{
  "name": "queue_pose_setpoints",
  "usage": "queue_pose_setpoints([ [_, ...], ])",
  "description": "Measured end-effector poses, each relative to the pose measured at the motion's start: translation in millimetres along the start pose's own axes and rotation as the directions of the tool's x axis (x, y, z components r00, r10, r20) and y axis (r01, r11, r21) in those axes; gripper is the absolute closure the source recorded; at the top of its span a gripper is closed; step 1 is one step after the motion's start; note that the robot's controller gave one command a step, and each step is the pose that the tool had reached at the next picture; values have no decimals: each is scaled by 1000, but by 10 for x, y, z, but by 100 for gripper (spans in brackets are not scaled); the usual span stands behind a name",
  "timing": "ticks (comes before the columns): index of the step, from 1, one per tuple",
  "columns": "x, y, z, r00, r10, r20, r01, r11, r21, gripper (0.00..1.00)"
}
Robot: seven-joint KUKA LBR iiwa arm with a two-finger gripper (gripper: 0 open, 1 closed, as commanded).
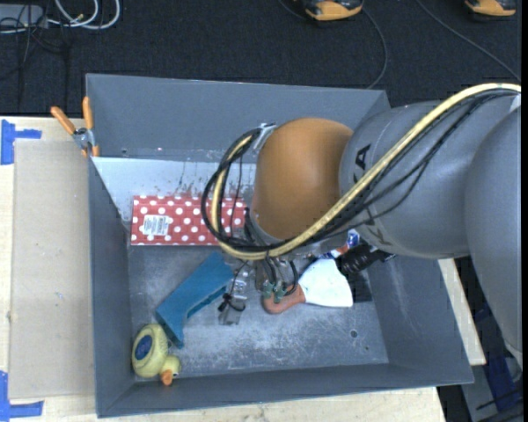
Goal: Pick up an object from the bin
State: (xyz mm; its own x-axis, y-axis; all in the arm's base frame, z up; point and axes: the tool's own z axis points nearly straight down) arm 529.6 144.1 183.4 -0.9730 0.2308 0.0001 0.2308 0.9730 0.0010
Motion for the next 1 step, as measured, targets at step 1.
queue_pose_setpoints([
  [1,129,-121,382,995,100,-7,-100,995,4,0],
])
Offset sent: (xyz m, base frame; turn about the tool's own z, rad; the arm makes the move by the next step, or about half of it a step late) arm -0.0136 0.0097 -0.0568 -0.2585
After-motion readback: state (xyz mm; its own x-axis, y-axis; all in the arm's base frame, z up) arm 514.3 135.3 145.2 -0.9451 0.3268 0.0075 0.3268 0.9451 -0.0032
